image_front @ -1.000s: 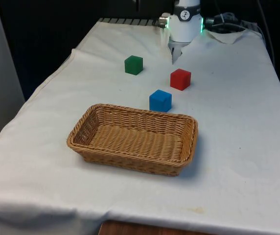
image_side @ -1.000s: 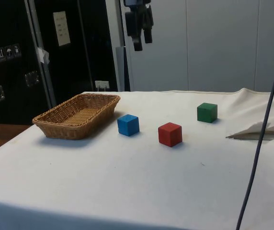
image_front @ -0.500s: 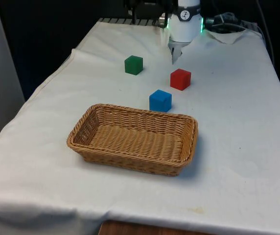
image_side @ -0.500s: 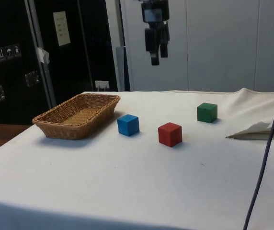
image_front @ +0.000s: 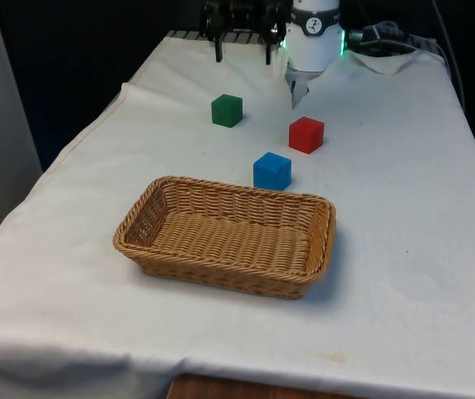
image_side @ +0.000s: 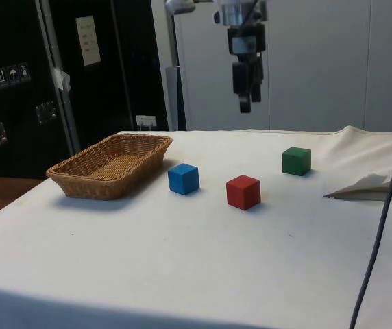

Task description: Pick up exactly two blocks and place them into the basket.

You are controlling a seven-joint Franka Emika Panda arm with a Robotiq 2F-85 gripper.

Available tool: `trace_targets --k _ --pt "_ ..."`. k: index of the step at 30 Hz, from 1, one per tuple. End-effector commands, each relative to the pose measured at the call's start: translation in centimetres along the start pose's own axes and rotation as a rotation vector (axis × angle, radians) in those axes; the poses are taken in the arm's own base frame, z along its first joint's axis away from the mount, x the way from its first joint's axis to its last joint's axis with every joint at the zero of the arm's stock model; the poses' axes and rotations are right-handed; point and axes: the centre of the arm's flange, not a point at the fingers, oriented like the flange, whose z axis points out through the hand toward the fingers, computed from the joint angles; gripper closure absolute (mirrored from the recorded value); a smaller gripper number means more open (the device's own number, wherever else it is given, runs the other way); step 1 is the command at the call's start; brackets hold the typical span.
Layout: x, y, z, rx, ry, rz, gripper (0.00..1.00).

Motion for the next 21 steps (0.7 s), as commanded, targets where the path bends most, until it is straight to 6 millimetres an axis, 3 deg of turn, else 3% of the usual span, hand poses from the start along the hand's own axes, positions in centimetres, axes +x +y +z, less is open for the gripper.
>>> trace_targets --k 1,21 --pt "-0.3 0.4 0.3 -0.006 0.009 -0.002 0.00" --pt "-4.8 6.4 5.8 0.013 -0.023 0.003 0.00"
